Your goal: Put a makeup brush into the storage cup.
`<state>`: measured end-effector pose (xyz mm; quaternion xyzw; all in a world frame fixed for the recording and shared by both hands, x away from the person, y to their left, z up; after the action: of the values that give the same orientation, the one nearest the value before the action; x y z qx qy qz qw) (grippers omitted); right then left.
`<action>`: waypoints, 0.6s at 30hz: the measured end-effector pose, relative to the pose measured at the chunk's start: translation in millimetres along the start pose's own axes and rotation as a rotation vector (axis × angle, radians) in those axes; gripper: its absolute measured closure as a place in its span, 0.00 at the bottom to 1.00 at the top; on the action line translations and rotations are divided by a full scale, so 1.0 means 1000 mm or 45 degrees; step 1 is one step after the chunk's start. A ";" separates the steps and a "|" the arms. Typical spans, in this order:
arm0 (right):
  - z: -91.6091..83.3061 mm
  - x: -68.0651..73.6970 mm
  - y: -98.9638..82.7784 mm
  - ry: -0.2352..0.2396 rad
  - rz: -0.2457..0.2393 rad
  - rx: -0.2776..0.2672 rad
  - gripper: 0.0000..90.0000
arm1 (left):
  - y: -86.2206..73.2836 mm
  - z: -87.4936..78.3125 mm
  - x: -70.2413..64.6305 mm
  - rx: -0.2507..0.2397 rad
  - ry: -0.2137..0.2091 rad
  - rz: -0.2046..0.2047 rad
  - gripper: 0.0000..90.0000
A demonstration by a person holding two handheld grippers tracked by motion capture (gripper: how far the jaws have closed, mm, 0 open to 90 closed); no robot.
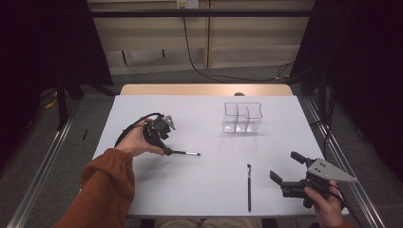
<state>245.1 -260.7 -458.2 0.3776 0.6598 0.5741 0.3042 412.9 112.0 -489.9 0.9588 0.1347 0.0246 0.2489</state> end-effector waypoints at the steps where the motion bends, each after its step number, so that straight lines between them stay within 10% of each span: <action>1: 0.000 0.000 0.000 0.000 0.000 0.000 0.00 | 0.000 0.001 0.000 0.007 -0.011 0.003 0.39; 18: 0.000 0.001 0.000 0.003 0.001 0.004 0.00 | -0.003 0.018 0.001 0.075 -0.043 0.027 0.52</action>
<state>245.0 -260.2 -458.6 0.3777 0.6610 0.5735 0.3027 414.8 106.4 -506.9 0.9674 0.1208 0.0072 0.2226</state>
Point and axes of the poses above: each handheld gripper's, and its own axes: z roughly forward along the jaws, y roughly out of its top, x roughly to its left, the point moved 7 cm from there along z, roughly forward along the jaws, and after that the axes turned 7 degrees about -x, right-handed, at the moved point
